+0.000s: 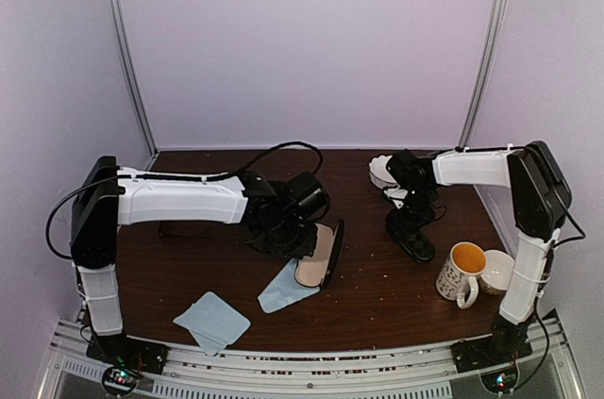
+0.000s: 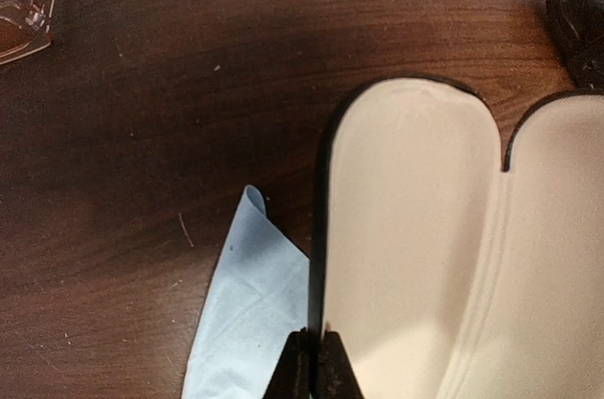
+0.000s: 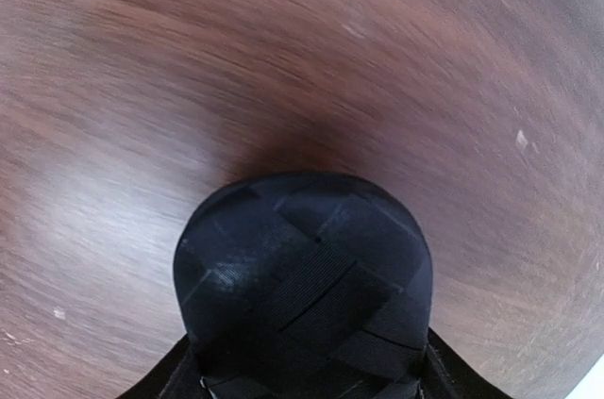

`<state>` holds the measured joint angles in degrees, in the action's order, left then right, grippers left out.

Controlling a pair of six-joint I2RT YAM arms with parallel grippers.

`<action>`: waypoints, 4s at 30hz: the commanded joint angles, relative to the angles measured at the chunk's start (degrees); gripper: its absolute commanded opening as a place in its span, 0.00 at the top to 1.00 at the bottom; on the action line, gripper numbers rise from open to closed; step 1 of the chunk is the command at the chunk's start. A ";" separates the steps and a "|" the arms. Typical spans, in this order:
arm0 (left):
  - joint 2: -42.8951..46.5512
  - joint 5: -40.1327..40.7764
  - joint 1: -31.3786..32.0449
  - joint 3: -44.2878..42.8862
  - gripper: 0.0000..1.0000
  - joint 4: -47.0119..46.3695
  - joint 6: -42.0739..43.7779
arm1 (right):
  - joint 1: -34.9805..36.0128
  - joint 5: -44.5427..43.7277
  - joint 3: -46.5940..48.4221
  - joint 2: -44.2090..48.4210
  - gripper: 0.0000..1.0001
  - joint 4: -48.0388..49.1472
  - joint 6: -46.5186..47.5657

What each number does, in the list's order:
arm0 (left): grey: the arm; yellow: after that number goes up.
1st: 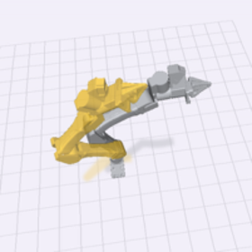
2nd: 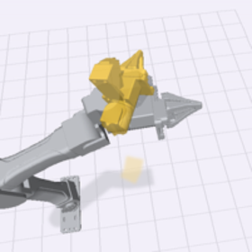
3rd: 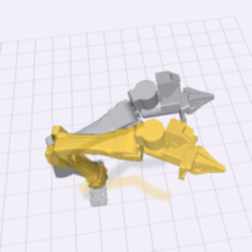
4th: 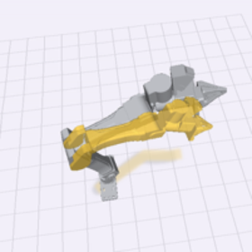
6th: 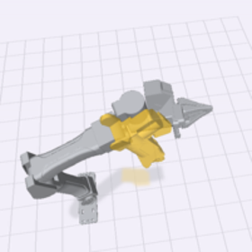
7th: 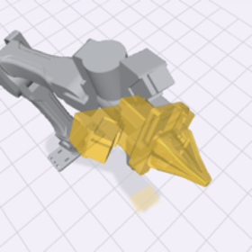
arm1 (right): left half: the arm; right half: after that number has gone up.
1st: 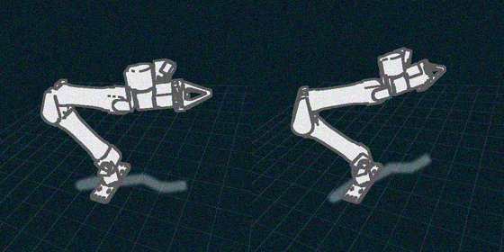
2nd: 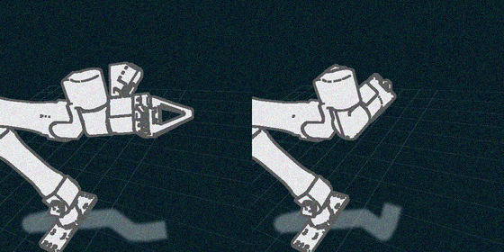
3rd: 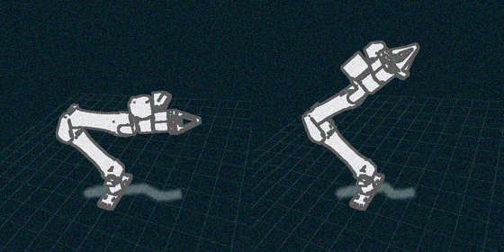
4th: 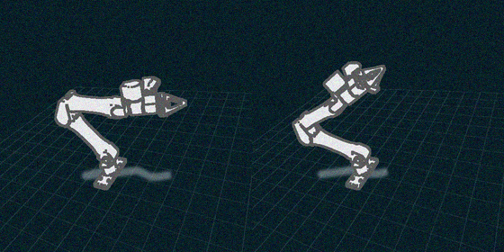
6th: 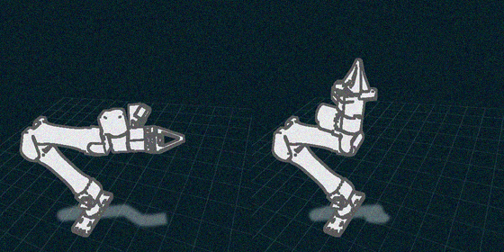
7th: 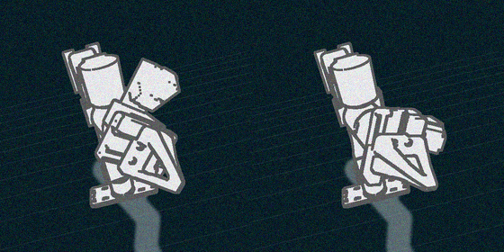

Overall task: Organize the sunglasses
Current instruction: Pick up the opened sunglasses case from the center of the board, then move the sunglasses case to the center of the board, then place the opened sunglasses case at the center of the board.

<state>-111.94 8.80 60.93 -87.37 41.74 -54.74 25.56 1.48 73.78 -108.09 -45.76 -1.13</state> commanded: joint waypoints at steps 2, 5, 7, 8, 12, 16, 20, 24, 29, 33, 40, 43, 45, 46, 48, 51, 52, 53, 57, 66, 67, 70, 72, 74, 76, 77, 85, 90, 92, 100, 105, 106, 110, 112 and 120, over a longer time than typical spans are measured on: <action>4.43 2.32 -1.05 1.84 1.00 -3.60 -2.81 | 7.53 3.11 5.82 -2.79 0.41 -1.27 5.99; 6.24 2.88 -1.62 4.52 1.00 -5.00 -5.19 | 12.39 2.38 10.13 -6.09 0.39 -2.11 10.31; 7.63 3.56 -1.92 6.46 1.00 -5.64 -6.87 | 14.71 1.28 12.87 -8.00 0.37 -2.12 12.32; 8.22 3.70 -2.07 7.45 1.00 -6.03 -7.64 | 15.45 0.77 14.01 -8.83 0.37 -1.77 12.92; 10.22 4.28 -2.58 10.80 1.00 -6.80 -10.52 | 16.66 -1.37 18.17 -11.72 0.25 -0.68 13.64; 10.69 4.67 -2.82 12.41 1.00 -7.06 -13.28 | 16.98 -2.36 17.77 -9.41 0.13 1.69 12.37; 10.62 4.79 -2.86 13.04 1.00 -7.92 -16.28 | 16.98 -0.65 12.89 -1.39 0.02 5.59 9.41; 9.84 2.90 -2.67 13.15 1.00 -10.41 -20.94 | 16.89 -0.81 6.72 7.27 0.00 8.59 3.15; 6.26 -1.84 -1.86 13.75 1.00 -15.81 -27.72 | 16.81 -4.65 -4.86 16.86 0.00 13.54 -9.42; 4.17 -2.85 -0.38 15.37 1.00 -20.81 -34.64 | 16.80 -3.51 -14.58 23.06 0.04 18.74 -17.53; 1.04 -3.56 1.51 13.22 1.00 -22.97 -40.97 | 17.12 1.42 -24.82 30.68 0.07 24.84 -22.25; -1.42 -4.89 2.05 12.39 1.00 -25.31 -43.71 | 17.40 1.54 -26.49 33.03 0.08 25.02 -23.09; -3.30 -6.03 2.33 11.54 1.00 -26.67 -44.83 | 17.42 1.69 -28.19 35.21 0.08 25.12 -23.38; -4.13 -6.44 2.43 11.33 1.00 -27.42 -45.37 | 17.49 1.81 -28.77 36.28 0.08 25.10 -23.47; -5.25 -6.32 2.82 10.91 1.00 -28.44 -46.27 | 17.50 2.10 -29.97 38.59 0.08 24.81 -23.44; -6.67 -5.65 3.35 9.57 1.00 -28.33 -47.22 | 17.50 2.08 -31.71 41.47 0.08 24.26 -23.17; -6.88 -5.31 3.52 9.25 1.00 -28.22 -47.87 | 17.50 2.01 -32.22 42.48 0.08 24.04 -23.07; -7.12 -4.97 3.66 8.98 1.00 -28.20 -48.29 | 17.50 1.96 -32.67 43.08 0.08 23.93 -23.05; -8.36 -4.73 3.84 7.32 0.97 -28.18 -49.25 | 17.51 2.28 -33.76 44.75 0.08 23.54 -23.00; -10.00 -4.56 3.85 5.27 0.78 -29.10 -49.06 | 17.51 2.47 -34.20 46.13 0.08 22.64 -22.26; -10.01 -4.58 3.85 5.42 0.78 -29.42 -49.13 | 17.53 2.45 -34.30 46.11 0.08 22.64 -22.18; -10.14 -5.21 3.98 5.37 0.79 -29.52 -49.09 | 17.52 2.55 -34.44 46.21 0.08 22.69 -22.17; -10.05 -5.42 4.25 5.29 0.79 -29.11 -49.06 | 17.51 2.70 -34.40 46.29 0.08 22.64 -22.25; -9.84 -5.50 4.59 5.36 0.79 -29.00 -48.76 | 17.53 3.34 -34.43 46.51 0.08 22.91 -22.21; -9.73 -5.88 4.72 5.68 0.80 -29.00 -48.71 | 17.58 5.54 -34.80 46.70 0.08 24.14 -21.62; -9.70 -6.04 4.73 5.90 0.80 -29.14 -48.59 | 17.59 6.77 -35.06 46.70 0.09 24.79 -21.30; -7.93 -6.11 4.73 7.30 0.88 -29.19 -46.70 | 18.54 10.07 -34.96 42.34 0.17 26.93 -19.89; -7.33 -6.45 4.51 8.30 0.99 -29.07 -46.40 | 20.14 9.80 -33.51 38.44 0.25 27.39 -19.45; -7.54 -7.35 4.13 9.22 1.00 -30.96 -46.53 | 20.82 9.56 -32.88 37.17 0.29 27.39 -19.44; -9.15 -9.61 2.88 9.13 1.00 -33.61 -46.93 | 21.87 7.06 -30.77 33.81 0.44 27.02 -19.52; -9.89 -10.03 1.89 8.92 1.00 -35.14 -47.08 | 21.86 4.70 -29.08 32.94 0.49 26.25 -18.47; -10.06 -9.91 1.77 8.75 1.00 -35.23 -47.23 | 21.89 4.37 -28.61 32.41 0.50 25.75 -17.94; -11.18 -9.63 1.27 8.68 1.00 -37.48 -48.56 | 21.85 2.18 -25.93 30.93 0.51 23.67 -16.47; -11.77 -9.79 1.01 8.26 1.00 -38.04 -48.66 | 21.89 1.44 -24.82 30.54 0.51 22.94 -15.51; -12.78 -10.71 0.42 8.15 0.94 -39.48 -48.19 | 21.88 1.52 -22.99 29.52 0.51 21.72 -14.17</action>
<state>-122.98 -1.28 61.91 -78.59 3.62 -103.00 47.03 4.47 49.39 -78.11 -22.72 -16.43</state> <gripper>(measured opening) 0.058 0.493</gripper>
